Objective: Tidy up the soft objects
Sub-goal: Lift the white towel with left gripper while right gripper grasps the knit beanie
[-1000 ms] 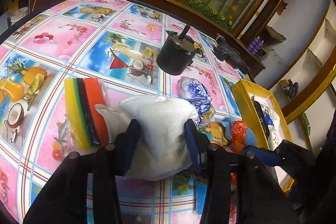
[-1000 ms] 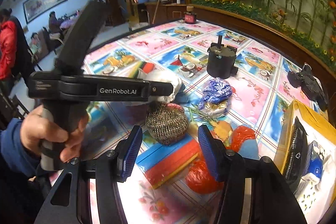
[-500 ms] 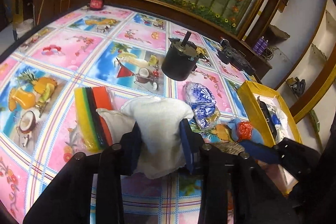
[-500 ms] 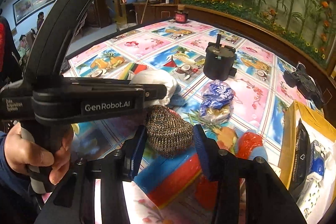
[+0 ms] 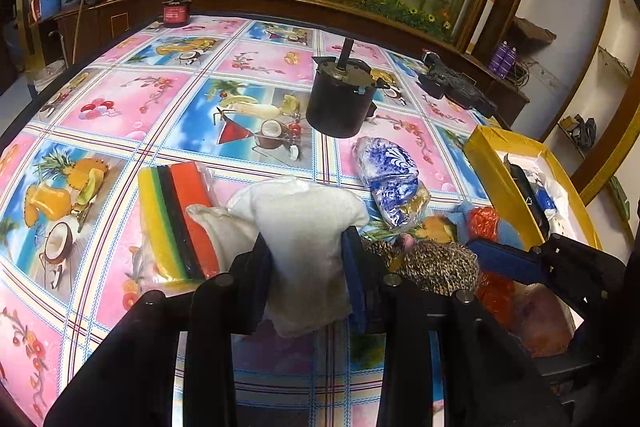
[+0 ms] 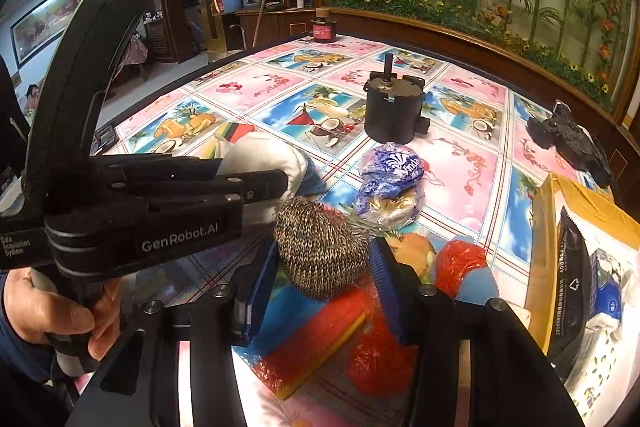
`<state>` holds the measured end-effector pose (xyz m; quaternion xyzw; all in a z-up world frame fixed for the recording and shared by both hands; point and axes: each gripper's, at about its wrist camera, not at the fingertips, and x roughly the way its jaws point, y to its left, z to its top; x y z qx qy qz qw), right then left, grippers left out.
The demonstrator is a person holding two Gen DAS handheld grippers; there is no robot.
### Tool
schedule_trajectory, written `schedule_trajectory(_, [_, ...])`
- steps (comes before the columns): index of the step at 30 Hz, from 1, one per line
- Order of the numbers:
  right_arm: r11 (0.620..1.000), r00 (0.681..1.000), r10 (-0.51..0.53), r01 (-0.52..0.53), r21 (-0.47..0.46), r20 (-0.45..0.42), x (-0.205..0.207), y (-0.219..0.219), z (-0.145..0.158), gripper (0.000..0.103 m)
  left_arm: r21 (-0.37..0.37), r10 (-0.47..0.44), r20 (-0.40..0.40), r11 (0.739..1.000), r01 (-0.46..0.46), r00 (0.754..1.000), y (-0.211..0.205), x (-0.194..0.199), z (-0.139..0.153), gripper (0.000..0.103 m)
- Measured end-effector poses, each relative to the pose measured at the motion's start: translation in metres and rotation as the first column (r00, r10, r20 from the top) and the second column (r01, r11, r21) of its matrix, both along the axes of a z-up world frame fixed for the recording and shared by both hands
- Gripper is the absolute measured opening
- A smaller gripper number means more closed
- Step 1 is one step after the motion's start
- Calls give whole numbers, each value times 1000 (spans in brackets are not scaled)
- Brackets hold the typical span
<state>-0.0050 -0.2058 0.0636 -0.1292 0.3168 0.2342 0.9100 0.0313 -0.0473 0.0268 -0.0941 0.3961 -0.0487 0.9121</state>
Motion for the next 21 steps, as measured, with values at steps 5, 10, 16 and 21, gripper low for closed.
schedule_trajectory(5, [1000,1000,1,-1,-4,-10,4,1,-5,48,-26,-5,39,1000,6,999,3,-6,7,22])
schedule_trajectory(10, [999,1000,1,-2,42,19,-1,-5,5,46,-157,-12,125,987,32,992,16,-16,22,19])
schedule_trajectory(16, [993,998,-41,35,116,50,-4,-24,13,46,-157,-9,157,987,34,988,13,-18,28,19])
schedule_trajectory(21, [989,997,-62,55,137,53,-5,-32,14,46,-208,-10,204,977,54,979,18,-24,35,19])
